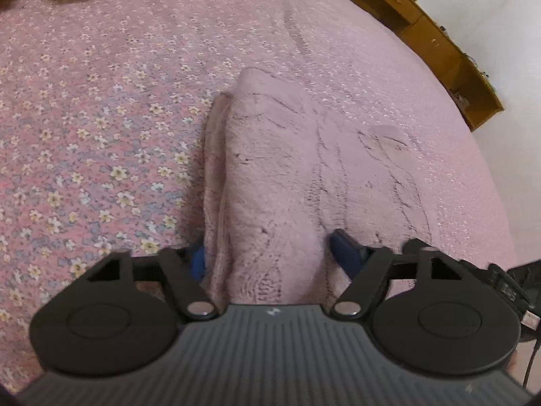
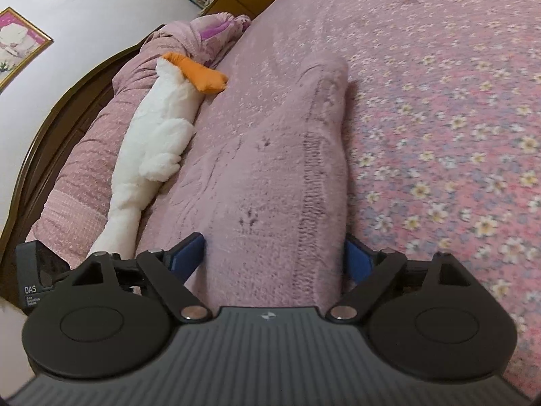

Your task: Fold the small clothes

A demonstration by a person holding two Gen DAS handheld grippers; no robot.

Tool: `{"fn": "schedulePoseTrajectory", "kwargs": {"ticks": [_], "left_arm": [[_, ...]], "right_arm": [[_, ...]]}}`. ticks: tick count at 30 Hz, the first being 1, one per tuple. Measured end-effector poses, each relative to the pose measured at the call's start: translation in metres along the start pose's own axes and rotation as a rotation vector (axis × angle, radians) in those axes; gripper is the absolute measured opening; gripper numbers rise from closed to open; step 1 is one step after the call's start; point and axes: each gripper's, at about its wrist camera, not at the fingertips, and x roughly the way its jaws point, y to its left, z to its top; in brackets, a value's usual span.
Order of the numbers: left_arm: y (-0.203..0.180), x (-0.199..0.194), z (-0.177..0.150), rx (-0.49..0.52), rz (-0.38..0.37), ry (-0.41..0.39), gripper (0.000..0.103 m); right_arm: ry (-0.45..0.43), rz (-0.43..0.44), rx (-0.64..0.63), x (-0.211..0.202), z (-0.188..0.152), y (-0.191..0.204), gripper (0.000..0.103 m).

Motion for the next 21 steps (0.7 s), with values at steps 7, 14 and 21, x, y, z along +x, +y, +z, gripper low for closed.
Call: {"fn": "schedulePoseTrajectory", "kwargs": {"ticks": [7, 14, 21], "left_arm": [[0.007, -0.01, 0.01, -0.073, -0.079, 0.007, 0.039], [-0.01, -0.028, -0.001, -0.125, -0.181, 0.027, 0.038], [-0.045, -0.036, -0.039, -0.039, -0.217, 0.062, 0.038]], "right_arm": [[0.003, -0.02, 0.001, 0.0, 0.012, 0.013, 0.055], [-0.018, -0.007, -0.01, -0.043, 0.028, 0.041, 0.051], [-0.034, -0.067, -0.073, -0.108, 0.006, 0.044, 0.051]]}}
